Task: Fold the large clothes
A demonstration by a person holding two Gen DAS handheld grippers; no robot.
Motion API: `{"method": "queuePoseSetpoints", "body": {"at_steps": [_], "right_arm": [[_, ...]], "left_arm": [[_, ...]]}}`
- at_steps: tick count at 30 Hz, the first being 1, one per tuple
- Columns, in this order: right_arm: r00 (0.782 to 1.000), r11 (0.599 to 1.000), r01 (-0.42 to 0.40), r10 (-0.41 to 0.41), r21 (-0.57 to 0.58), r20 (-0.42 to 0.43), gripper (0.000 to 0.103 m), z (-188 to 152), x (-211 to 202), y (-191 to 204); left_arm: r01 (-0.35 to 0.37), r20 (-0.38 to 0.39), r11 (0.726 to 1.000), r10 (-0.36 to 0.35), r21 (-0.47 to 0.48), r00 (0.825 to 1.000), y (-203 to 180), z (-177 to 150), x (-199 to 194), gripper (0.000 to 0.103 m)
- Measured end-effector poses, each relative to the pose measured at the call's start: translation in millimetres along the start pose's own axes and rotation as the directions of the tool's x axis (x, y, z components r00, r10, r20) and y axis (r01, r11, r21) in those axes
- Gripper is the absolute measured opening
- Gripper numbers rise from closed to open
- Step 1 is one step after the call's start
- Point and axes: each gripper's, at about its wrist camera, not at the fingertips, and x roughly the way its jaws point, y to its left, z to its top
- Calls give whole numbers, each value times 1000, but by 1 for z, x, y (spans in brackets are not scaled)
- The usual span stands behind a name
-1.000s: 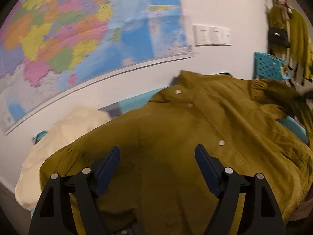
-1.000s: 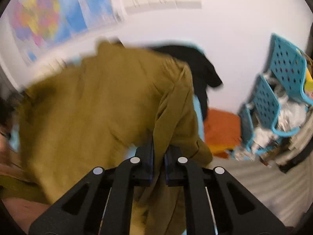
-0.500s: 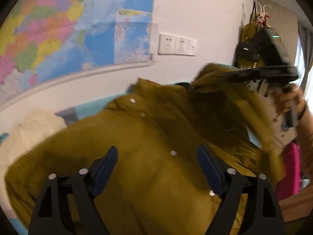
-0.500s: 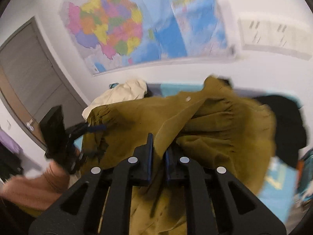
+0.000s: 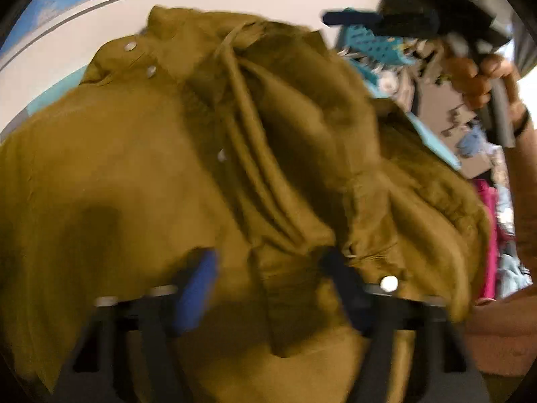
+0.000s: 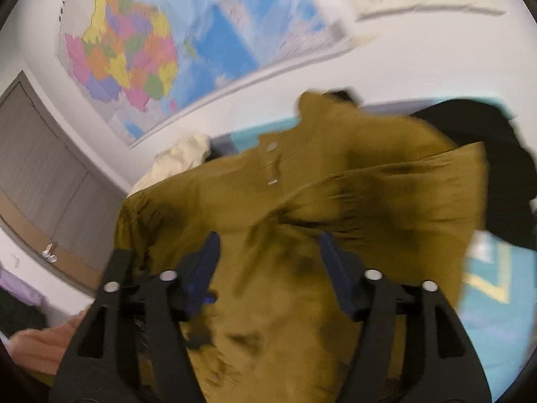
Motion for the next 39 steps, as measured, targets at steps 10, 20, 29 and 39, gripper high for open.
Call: {"method": "queuePoseSetpoints", "body": {"at_steps": [10,20,29,39], "right_arm": [[989,964,143,-132,224,-64,73,-54,-2,-114],[992,974,125,-116,187,-59,15,-55,7,-121],[973,958,230,-226,174,-41,15,-53,0,-117],[976,965,209,-196,-160,90,24,-19,12,-2]], "left_arm": [[-169,127,984,175,-54,976,44,13,-68,14],[-525,58,837,538,-153,841,112,33,-87,49],[-340,-32,919,341,-202,940,124,10,-55,73],[-475,89,866,491,-155,867,118,37,-55,16]]}}
